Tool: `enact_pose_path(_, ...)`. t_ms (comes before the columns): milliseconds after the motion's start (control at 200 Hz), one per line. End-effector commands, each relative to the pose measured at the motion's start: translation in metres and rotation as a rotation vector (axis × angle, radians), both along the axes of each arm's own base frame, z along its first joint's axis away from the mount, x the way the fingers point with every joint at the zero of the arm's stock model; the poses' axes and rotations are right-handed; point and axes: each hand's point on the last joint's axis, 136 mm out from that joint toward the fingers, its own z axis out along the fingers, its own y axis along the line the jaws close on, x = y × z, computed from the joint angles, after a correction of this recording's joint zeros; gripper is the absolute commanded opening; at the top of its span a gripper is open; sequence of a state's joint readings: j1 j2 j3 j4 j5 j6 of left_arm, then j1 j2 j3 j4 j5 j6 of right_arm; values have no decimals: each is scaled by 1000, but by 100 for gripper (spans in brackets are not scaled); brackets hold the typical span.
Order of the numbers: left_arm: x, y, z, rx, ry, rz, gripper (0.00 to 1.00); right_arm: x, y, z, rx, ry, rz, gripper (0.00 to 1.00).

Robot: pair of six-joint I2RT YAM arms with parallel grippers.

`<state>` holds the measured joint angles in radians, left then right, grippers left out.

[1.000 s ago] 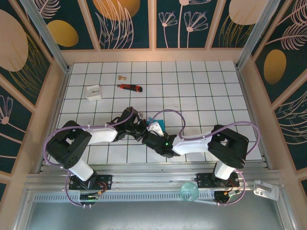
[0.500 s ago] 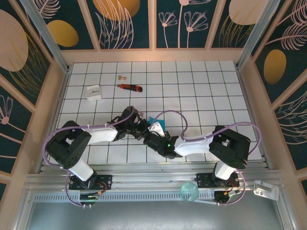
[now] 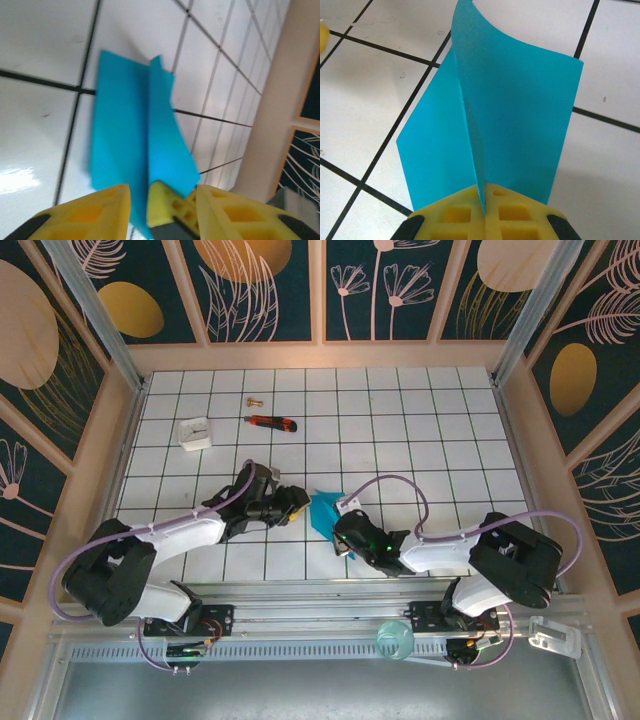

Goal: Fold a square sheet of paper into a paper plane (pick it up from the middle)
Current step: Fourth fold the wing at the center of the table.

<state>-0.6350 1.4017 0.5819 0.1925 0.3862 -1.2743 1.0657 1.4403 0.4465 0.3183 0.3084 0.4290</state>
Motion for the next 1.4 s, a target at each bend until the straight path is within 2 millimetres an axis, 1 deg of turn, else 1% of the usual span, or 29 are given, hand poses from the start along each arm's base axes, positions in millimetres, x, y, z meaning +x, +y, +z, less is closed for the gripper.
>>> enact_pose_path(0,-4,-1,-9,-1,47,17,36,-2,14,13,172,42,12,0)
enact_pose_path(155,-5,-8,-16,-8,56,-1,30,-5,11,10,240,89,-11,0)
enact_pose_path(480,-8,-19,-29,-14,78,-22,25,-6,1,5,334,175,-94,0)
enact_pose_path(615,-6,-27,-29,-11,62,-49,23,-7,-3,4,375,208,-115,0)
enact_pose_path(701,-6,-31,-32,-5,63,-63,22,-7,-6,2,396,229,-135,0)
enact_pose_path(811,-5,-34,-35,-12,62,-69,18,-7,-9,1,423,254,-151,0)
enact_pose_path(1006,0,-42,-36,-9,43,-99,17,-5,-15,-1,460,279,-179,0)
enact_pose_path(1026,1,-43,-37,-9,42,-102,17,-8,-13,-2,466,298,-164,0)
enact_pose_path(1226,4,-50,-36,-15,22,-127,17,-8,-18,-3,521,337,-186,0)
enact_pose_path(1391,4,-54,-38,-9,17,-148,16,-8,-22,-3,563,363,-205,0)
